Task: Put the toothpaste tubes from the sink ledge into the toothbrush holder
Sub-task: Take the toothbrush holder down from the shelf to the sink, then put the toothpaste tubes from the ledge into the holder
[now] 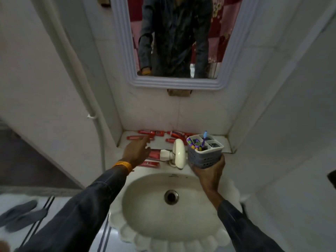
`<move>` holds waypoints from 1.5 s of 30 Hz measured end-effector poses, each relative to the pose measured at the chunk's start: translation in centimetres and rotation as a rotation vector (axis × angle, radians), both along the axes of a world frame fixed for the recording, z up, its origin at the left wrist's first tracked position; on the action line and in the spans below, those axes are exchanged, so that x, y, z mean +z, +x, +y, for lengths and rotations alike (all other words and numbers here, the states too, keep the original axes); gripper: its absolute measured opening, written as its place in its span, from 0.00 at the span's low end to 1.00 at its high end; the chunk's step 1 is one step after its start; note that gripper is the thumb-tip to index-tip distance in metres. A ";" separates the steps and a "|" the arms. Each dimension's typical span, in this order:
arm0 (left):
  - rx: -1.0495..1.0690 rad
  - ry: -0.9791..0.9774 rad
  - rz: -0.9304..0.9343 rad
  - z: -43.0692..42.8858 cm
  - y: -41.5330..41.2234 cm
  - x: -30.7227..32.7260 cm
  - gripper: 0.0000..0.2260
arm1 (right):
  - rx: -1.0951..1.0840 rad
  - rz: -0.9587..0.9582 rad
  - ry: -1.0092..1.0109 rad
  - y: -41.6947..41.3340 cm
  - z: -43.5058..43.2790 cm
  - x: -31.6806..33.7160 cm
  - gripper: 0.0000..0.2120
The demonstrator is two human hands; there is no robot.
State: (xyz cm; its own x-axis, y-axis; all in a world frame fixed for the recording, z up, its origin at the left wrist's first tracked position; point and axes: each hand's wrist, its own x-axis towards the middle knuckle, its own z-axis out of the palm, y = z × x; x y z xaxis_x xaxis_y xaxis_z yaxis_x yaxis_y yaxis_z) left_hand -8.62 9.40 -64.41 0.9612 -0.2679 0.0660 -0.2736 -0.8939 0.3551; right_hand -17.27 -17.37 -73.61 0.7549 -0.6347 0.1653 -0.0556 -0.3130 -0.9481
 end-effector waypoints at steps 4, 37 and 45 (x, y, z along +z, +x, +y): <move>0.014 0.137 0.155 0.9 -0.6 -3.0 0.10 | 0.078 0.031 0.045 -0.2 0.1 -1.8 0.63; -0.144 -0.360 0.065 -7.4 5.7 9.7 0.10 | 0.016 -0.019 0.120 0.2 0.5 -2.0 0.58; -0.220 -0.106 0.154 -14.5 5.3 4.6 0.08 | 0.006 -0.004 0.114 0.4 0.2 -2.9 0.60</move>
